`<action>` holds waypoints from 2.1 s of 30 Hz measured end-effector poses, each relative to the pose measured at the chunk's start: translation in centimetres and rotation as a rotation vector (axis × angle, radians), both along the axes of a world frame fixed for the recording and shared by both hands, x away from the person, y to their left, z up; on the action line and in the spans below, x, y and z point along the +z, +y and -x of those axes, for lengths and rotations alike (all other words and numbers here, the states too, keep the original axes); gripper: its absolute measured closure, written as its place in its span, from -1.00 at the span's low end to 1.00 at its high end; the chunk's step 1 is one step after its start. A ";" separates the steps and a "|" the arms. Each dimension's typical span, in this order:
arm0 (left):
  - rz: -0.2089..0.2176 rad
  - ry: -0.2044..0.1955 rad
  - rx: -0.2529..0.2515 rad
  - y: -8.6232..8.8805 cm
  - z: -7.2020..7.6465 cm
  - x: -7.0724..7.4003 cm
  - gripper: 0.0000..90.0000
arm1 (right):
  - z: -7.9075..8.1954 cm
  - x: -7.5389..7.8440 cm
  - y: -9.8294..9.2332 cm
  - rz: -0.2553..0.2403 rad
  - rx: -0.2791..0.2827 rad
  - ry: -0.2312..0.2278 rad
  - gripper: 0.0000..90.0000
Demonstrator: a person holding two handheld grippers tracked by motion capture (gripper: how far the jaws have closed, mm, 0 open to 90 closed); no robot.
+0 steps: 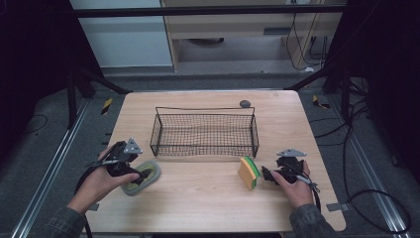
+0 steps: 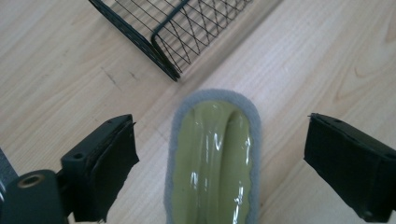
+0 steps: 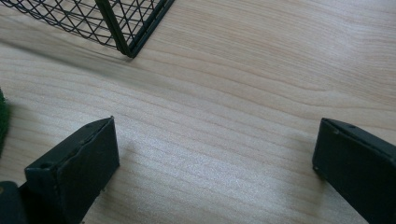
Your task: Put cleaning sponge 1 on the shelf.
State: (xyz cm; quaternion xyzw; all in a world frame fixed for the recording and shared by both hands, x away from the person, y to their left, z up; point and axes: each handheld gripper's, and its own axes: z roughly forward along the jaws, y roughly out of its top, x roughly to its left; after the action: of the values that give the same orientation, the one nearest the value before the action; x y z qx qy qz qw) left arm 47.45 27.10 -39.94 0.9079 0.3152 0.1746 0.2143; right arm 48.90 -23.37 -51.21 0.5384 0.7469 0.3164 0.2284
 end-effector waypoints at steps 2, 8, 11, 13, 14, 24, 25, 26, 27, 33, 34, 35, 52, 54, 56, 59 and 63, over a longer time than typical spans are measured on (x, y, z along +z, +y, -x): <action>-0.009 0.008 -0.009 0.1 0.0 -0.1 -0.74 | 0.0 0.0 0.0 0.002 0.001 -0.001 -0.98; -0.059 0.128 -0.020 0.8 -1.0 -1.0 -0.52 | -0.3 0.0 0.0 0.008 0.010 0.006 -0.98; -0.080 0.151 -0.009 0.7 -1.2 -1.4 -0.34 | -0.2 0.0 0.0 0.007 0.009 0.000 -0.98; -0.100 0.166 -0.011 0.6 -1.6 -1.8 -0.22 | -0.2 0.0 0.1 0.007 0.004 0.002 -0.98; -0.100 0.166 -0.011 0.6 -1.6 -1.8 -0.15 | -0.2 0.0 0.1 0.007 0.005 0.002 -0.98; -0.129 0.229 -0.051 0.8 -3.3 -3.1 0.17 | -0.1 0.1 0.2 0.005 0.017 0.006 -0.98; -0.131 0.230 -0.056 0.7 -3.4 -3.0 0.17 | -0.1 0.1 0.2 0.005 0.017 0.006 -0.98; -0.127 0.234 -0.057 0.6 -3.5 -2.9 0.22 | -0.1 0.0 0.2 0.007 0.017 0.003 -0.98; -0.130 0.236 -0.058 0.6 -3.6 -2.9 0.23 | -0.1 0.0 0.2 0.008 0.018 0.004 -0.98; -0.146 0.248 -0.065 0.4 -3.7 -3.0 0.26 | 0.0 0.0 0.3 0.007 0.021 -0.002 -0.98; -0.149 0.253 -0.070 0.3 -3.7 -3.0 0.27 | 0.0 0.0 0.3 0.008 0.021 -0.001 -0.98; -0.156 0.259 -0.075 0.3 -3.8 -3.1 0.28 | 0.0 0.0 0.3 0.007 0.022 0.000 -0.98; -0.183 0.150 -0.141 -0.2 -1.5 -1.2 0.57 | 0.1 -0.1 0.3 0.000 0.026 -0.006 -0.98; -0.179 0.137 -0.149 -0.4 -1.3 -0.9 0.57 | 0.1 -0.1 0.3 0.000 0.026 -0.006 -0.98; -0.175 0.102 -0.167 -0.6 -0.7 -0.2 0.57 | 0.1 -0.1 0.2 0.004 0.036 -0.007 -0.98; -0.180 0.042 -0.184 -1.0 0.0 1.3 0.57 | 0.1 -0.1 0.2 0.006 0.038 -0.009 -0.98; -0.169 -0.007 -0.187 -1.3 -0.5 2.9 0.57 | 0.1 0.0 0.3 0.004 0.036 -0.004 -0.99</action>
State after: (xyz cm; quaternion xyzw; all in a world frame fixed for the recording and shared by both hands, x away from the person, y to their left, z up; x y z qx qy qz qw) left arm 47.98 25.83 -37.02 0.9475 0.2124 0.1830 0.1534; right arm 48.80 -23.09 -51.26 0.5238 0.7566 0.3201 0.2252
